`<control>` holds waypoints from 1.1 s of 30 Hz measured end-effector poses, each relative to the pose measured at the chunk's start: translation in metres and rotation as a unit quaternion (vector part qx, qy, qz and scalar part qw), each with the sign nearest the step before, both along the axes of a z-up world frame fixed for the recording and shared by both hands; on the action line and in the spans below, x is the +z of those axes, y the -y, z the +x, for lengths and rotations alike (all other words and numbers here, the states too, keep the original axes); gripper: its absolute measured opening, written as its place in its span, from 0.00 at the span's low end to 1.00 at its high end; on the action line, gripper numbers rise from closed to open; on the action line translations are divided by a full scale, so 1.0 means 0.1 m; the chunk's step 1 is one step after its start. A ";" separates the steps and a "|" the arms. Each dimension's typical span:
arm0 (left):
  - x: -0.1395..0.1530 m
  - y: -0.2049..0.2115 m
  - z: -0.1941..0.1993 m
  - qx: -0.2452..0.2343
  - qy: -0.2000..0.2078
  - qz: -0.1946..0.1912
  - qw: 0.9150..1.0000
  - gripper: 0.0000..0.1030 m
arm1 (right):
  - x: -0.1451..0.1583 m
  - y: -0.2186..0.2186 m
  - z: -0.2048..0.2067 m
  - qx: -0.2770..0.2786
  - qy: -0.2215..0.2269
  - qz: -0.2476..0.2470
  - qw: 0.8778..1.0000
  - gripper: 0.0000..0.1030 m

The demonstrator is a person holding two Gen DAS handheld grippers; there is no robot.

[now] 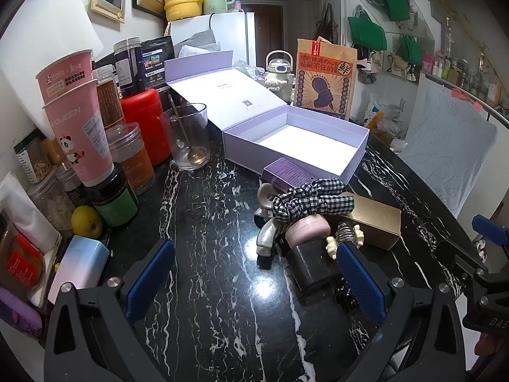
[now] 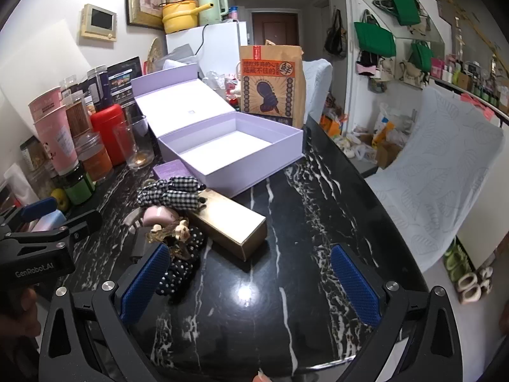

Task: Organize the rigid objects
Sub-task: 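Move both tools toward the pile of hair accessories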

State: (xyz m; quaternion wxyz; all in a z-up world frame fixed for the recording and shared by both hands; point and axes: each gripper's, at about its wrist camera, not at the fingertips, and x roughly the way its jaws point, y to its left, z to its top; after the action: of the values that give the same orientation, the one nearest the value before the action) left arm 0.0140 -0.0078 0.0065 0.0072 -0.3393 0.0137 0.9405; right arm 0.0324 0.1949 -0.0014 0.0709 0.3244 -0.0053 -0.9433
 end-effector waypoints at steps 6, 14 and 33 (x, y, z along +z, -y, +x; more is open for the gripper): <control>-0.01 0.00 0.01 0.000 0.002 -0.001 1.000 1.00 | 0.01 0.02 0.00 0.004 0.000 0.003 1.000 1.00; 0.00 0.01 0.01 -0.001 0.002 -0.002 1.000 1.00 | 0.01 0.02 0.01 0.005 -0.001 0.002 1.000 1.00; -0.07 -0.01 -0.06 -0.017 0.028 0.006 0.999 1.00 | -0.03 0.04 -0.03 0.029 -0.001 0.002 1.000 1.00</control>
State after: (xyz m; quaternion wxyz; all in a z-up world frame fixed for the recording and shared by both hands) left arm 0.0076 -0.0068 -0.0006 0.0259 -0.3648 0.0137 0.9306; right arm 0.0293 0.1909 -0.0043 0.0972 0.3234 0.0060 -0.9413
